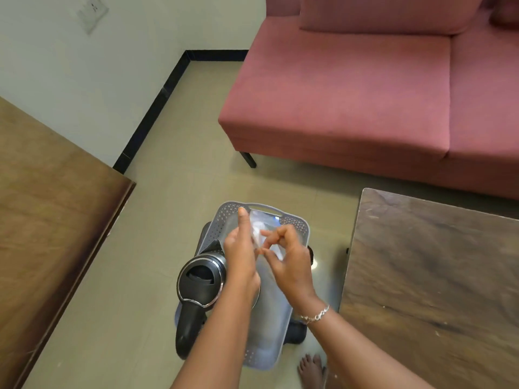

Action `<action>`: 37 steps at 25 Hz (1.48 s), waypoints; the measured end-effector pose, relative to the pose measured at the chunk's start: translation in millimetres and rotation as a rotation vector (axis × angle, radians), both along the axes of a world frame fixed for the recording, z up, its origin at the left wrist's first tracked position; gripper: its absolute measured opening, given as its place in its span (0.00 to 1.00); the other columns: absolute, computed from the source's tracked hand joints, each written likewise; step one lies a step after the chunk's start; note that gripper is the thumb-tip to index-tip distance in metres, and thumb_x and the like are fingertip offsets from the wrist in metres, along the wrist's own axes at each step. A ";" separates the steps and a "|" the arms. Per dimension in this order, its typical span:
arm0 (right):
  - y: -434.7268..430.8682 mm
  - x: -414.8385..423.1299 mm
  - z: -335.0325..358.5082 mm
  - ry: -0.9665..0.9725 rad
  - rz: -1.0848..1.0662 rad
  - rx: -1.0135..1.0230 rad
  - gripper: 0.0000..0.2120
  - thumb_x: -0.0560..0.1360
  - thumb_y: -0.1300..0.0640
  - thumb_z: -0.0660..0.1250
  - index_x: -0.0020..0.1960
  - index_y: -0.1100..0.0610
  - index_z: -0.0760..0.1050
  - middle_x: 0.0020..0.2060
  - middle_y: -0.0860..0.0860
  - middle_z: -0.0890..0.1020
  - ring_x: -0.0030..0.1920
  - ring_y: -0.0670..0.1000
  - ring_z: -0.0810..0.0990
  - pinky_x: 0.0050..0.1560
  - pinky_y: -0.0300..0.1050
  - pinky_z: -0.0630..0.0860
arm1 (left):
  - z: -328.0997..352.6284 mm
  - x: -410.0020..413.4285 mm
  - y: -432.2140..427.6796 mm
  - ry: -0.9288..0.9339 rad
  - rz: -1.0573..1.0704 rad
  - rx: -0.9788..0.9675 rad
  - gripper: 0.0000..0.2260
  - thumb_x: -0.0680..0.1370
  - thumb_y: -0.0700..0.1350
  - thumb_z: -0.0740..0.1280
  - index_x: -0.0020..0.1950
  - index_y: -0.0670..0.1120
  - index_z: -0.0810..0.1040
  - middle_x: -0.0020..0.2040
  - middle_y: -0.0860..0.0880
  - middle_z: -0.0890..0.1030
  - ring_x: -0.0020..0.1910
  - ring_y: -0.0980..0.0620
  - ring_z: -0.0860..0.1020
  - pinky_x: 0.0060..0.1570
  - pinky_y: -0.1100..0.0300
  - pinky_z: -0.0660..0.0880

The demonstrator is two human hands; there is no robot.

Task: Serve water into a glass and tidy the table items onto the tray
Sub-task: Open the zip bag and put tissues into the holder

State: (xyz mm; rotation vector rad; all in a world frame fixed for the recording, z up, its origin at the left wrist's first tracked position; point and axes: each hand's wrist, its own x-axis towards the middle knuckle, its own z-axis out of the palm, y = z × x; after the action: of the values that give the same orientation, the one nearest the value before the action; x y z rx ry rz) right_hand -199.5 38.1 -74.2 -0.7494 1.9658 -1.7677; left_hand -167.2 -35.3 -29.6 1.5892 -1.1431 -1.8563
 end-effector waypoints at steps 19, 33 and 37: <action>280.4 -76.5 156.3 -0.655 -0.350 -0.187 0.05 0.76 0.66 0.62 0.45 0.60 0.76 0.41 0.56 0.81 0.43 0.52 0.79 0.47 0.42 0.76 | 147.2 -4.2 232.3 0.340 -0.361 -0.098 0.18 0.71 0.24 0.57 0.52 0.40 0.77 0.39 0.47 0.85 0.33 0.53 0.82 0.30 0.64 0.77; 349.3 -123.8 211.3 -0.370 -0.360 -0.133 0.09 0.70 0.72 0.66 0.40 0.59 0.77 0.32 0.53 0.79 0.31 0.48 0.77 0.37 0.40 0.76 | 155.4 -8.6 328.7 0.087 -0.611 -0.660 0.17 0.74 0.39 0.68 0.62 0.48 0.74 0.59 0.54 0.76 0.60 0.63 0.72 0.59 0.71 0.66; 365.8 -114.8 220.7 0.101 -0.318 0.104 0.07 0.68 0.69 0.70 0.39 0.58 0.80 0.33 0.49 0.81 0.31 0.40 0.77 0.38 0.31 0.73 | 182.7 -29.3 333.2 0.192 -0.561 -0.996 0.12 0.73 0.39 0.69 0.55 0.50 0.79 0.55 0.60 0.78 0.63 0.70 0.68 0.64 0.71 0.61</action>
State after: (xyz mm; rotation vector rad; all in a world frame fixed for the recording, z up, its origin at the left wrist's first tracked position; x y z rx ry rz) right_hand -314.2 403.9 146.5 -0.5237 2.3320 -1.8107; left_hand -196.5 298.0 153.1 0.5449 -2.0928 -1.2593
